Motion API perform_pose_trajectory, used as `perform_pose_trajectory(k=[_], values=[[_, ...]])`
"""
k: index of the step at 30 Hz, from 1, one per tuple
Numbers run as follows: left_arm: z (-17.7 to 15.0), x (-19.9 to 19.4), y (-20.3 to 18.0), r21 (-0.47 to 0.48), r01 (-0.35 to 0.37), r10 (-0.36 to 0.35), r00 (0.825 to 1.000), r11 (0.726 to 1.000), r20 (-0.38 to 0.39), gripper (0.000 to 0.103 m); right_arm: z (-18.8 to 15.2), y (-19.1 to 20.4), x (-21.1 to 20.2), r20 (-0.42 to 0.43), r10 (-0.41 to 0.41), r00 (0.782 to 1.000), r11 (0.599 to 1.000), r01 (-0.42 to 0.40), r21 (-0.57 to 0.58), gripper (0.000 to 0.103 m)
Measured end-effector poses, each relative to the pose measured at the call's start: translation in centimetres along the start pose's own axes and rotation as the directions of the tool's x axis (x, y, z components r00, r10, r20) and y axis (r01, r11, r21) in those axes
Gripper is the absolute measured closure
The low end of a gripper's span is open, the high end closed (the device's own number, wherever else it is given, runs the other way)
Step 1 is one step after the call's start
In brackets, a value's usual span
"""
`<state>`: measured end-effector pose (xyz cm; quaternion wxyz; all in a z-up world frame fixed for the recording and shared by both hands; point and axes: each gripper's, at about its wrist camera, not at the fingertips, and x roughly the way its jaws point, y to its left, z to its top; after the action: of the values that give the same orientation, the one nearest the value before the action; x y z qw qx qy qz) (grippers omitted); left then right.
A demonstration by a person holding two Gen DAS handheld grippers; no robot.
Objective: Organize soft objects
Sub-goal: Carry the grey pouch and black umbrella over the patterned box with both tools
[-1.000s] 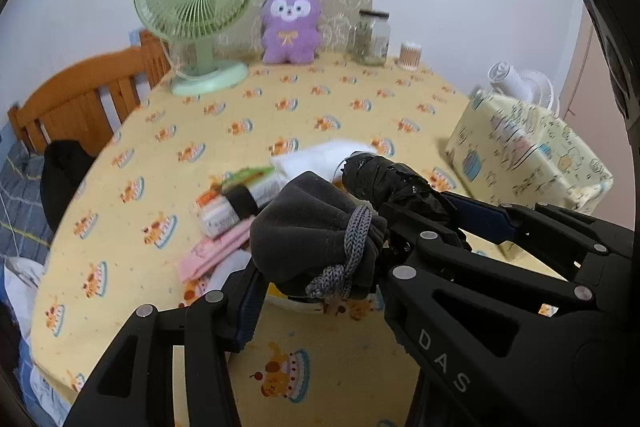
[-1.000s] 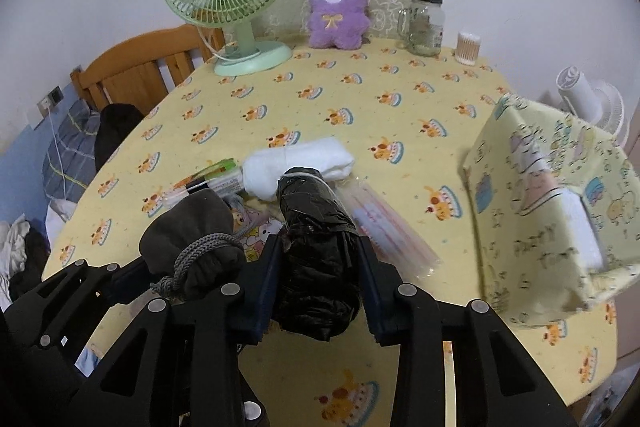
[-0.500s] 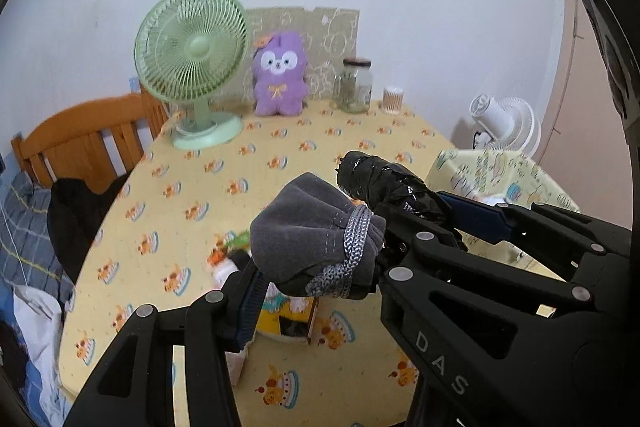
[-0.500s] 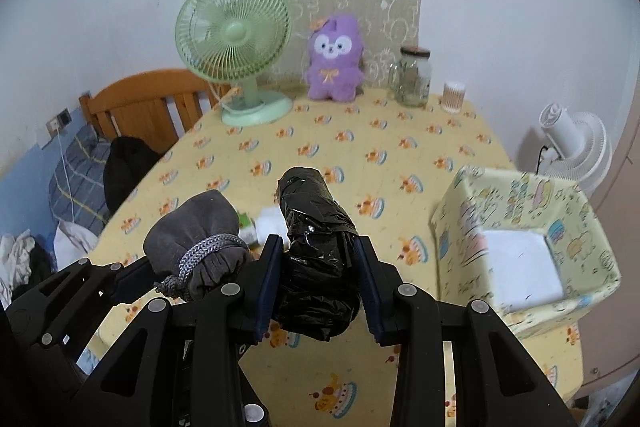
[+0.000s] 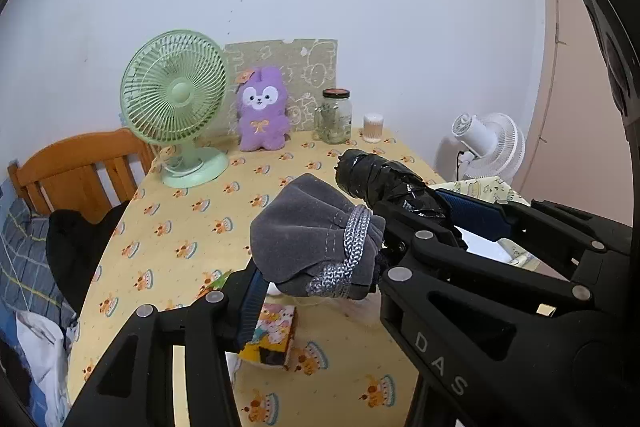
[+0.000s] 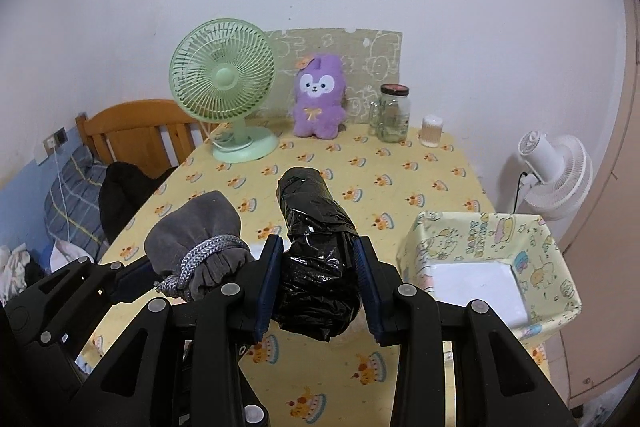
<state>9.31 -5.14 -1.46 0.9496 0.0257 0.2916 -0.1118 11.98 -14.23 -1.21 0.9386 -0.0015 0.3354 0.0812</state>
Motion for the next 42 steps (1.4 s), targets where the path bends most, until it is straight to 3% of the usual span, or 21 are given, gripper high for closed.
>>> perform_pose_trajectory(k=[11,29,42], values=[[1.7,1.1,-3.8,0.045,0.028,-0.029,1.000,0.999,0.011,0.048,0.5,-4.2,-0.9,0.032,-0.025,0.999,0.999,0.024,0.031,0.063],[4.1,4.3,-11.1,0.126,0.121,-0.124,0.992,0.985,0.018,0.048,1.2,-12.4,-1.3,0.047,-0.137,0.989,0.989,0.134,0.060,0.063],[4.3,8.2,-14.9,0.160,0.190,-0.185,0.982,0.969,-0.047,0.048,0.2,-17.0,0.4,0.002,-0.212,0.977,0.971,0.211,0.116,0.063]])
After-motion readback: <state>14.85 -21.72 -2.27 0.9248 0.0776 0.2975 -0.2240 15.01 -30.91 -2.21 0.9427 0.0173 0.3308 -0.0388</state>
